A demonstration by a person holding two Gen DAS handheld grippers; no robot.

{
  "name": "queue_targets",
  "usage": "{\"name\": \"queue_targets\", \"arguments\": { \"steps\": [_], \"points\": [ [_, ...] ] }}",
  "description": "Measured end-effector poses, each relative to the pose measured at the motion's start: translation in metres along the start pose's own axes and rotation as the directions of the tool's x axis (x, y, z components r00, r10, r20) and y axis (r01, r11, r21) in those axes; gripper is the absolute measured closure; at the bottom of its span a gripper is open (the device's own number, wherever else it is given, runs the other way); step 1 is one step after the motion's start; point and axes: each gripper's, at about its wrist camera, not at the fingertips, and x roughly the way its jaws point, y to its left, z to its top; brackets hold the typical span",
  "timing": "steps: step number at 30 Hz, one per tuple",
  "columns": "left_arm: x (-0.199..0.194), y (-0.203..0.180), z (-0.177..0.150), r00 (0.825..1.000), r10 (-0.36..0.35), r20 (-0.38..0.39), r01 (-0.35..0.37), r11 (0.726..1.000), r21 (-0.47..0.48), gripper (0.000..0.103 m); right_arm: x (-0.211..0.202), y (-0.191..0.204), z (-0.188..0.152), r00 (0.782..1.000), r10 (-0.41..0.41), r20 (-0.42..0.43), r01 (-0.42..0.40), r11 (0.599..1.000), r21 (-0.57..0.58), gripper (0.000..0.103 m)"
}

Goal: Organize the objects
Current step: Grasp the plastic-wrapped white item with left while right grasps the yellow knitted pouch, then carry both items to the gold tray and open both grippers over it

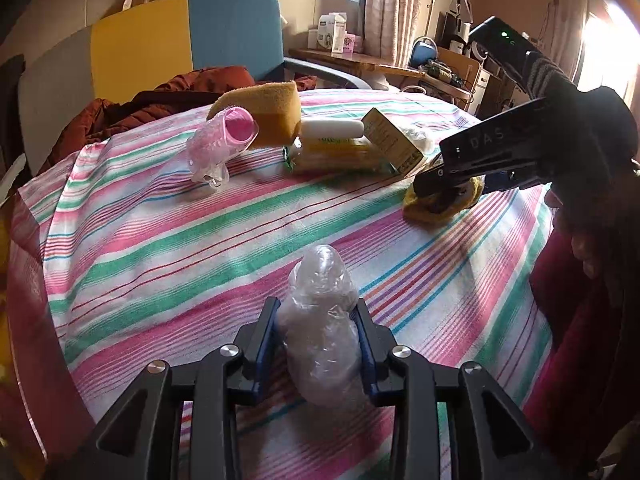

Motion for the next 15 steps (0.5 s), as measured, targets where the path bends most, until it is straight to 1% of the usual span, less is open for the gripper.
{"name": "queue_targets", "arguments": {
  "steps": [2, 3, 6, 8, 9, 12, 15],
  "points": [
    [-0.007, 0.005, 0.002, 1.0, -0.018, -0.015, 0.017, 0.999, -0.038, 0.068, -0.004, 0.001, -0.002, 1.0, 0.026, 0.006, -0.026, 1.0, -0.004, 0.046],
    [-0.014, 0.006, 0.002, 1.0, -0.02, -0.01, 0.019, 0.999, -0.049, 0.068, -0.007, 0.003, -0.004, 0.998, 0.054, 0.01, -0.054, 0.999, -0.009, 0.046],
    [-0.045, 0.003, 0.004, 0.999, -0.012, 0.043, 0.013, 1.0, -0.022, 0.068, -0.014, 0.016, -0.011, 0.992, 0.129, 0.01, -0.129, 0.99, -0.058, 0.046],
    [-0.069, 0.002, 0.004, 0.996, -0.008, 0.088, 0.008, 1.0, -0.009, 0.068, -0.019, 0.028, -0.017, 0.987, 0.159, 0.005, -0.157, 0.982, -0.105, 0.046],
    [-0.077, 0.003, 0.003, 0.995, -0.002, 0.099, 0.003, 1.0, -0.01, 0.068, -0.021, 0.035, -0.02, 0.985, 0.175, 0.006, -0.173, 0.976, -0.133, 0.046],
    [-0.1, 0.016, 0.001, 0.992, 0.018, 0.123, -0.011, 0.998, -0.062, 0.068, -0.032, 0.058, -0.032, 0.977, 0.213, 0.007, -0.206, 0.955, -0.212, 0.045],
    [-0.122, 0.035, -0.003, 0.987, 0.05, 0.151, -0.032, 0.992, -0.118, 0.068, -0.044, 0.079, -0.042, 0.969, 0.245, 0.016, -0.232, 0.937, -0.26, 0.045]
  ]
}}
